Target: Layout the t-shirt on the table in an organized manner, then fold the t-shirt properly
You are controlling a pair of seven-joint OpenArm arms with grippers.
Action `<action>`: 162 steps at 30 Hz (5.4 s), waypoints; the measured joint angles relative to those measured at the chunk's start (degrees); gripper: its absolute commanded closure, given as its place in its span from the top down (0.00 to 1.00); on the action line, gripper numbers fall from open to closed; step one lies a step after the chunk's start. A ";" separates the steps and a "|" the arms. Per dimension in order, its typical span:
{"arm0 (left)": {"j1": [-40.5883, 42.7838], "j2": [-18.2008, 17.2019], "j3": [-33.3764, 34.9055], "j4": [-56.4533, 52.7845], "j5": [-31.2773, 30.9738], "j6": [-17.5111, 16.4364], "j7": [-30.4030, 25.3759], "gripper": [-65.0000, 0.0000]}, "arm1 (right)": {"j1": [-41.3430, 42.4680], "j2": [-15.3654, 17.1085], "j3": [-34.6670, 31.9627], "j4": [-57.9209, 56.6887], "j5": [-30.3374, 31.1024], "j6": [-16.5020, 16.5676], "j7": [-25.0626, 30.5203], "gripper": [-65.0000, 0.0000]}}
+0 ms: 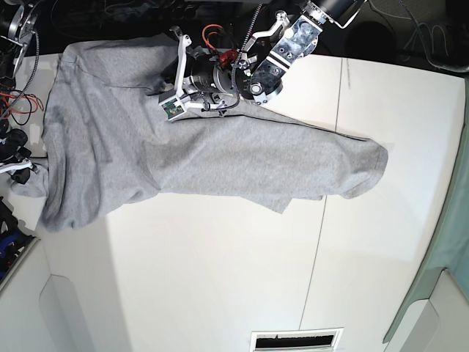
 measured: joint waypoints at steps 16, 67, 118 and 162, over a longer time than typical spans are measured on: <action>-6.43 -7.82 -0.15 0.22 -6.19 1.66 2.29 0.00 | 6.99 1.25 -0.04 0.48 1.68 2.78 -0.15 0.00; -7.43 -20.59 -0.35 0.26 -20.04 -12.13 4.20 0.38 | -15.54 -7.96 10.51 28.94 25.77 6.25 -33.46 0.54; -9.07 -25.86 -32.68 1.05 -11.28 4.57 -3.54 0.43 | -36.57 -8.11 22.14 47.76 24.81 5.11 -33.62 0.00; -20.33 -24.68 -32.57 -22.82 -17.38 -0.70 -4.68 0.00 | -36.72 -8.74 21.20 47.76 24.92 5.11 -33.14 0.00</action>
